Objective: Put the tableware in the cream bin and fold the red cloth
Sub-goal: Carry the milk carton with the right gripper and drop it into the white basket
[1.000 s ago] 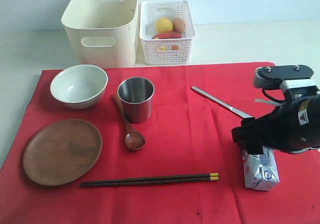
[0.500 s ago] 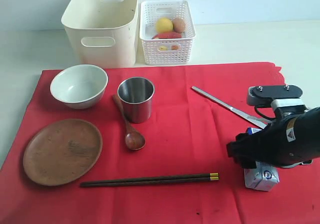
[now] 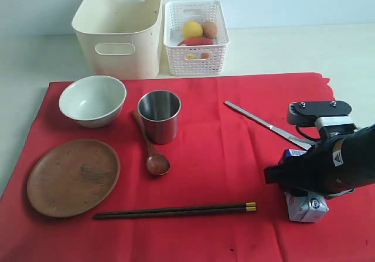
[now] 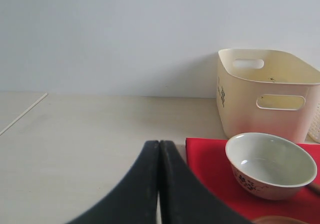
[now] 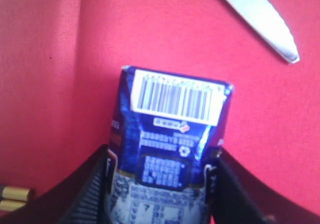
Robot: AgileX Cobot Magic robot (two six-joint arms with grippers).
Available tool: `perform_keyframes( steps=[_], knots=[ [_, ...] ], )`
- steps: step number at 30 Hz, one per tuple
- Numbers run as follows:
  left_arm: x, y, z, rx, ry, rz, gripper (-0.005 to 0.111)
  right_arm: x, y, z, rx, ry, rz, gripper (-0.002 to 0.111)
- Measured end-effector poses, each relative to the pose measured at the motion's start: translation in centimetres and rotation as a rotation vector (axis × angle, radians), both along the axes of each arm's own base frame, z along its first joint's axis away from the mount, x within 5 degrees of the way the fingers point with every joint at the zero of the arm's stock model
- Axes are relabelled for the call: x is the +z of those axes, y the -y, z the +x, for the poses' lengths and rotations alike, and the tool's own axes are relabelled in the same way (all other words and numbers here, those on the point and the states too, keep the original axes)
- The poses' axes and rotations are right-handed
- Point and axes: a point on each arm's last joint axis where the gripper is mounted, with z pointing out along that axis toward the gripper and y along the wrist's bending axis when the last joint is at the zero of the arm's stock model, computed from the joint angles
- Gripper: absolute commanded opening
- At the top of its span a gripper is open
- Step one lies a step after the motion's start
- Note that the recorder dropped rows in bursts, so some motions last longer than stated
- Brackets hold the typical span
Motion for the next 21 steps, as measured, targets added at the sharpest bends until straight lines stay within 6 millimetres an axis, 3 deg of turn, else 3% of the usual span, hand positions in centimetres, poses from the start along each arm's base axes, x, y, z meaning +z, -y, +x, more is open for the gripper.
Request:
perform_keyframes(
  steps=[11,21],
  knots=[
    [0.0,0.0,0.0,0.0,0.0,0.0,0.0,0.3,-0.1,0.0,-0.018,0.006,0.019,0.021],
    [0.0,0.0,0.0,0.0,0.0,0.0,0.0,4.6,-1.2,1.6,-0.022,0.177,0.144,0.021]
  ],
)
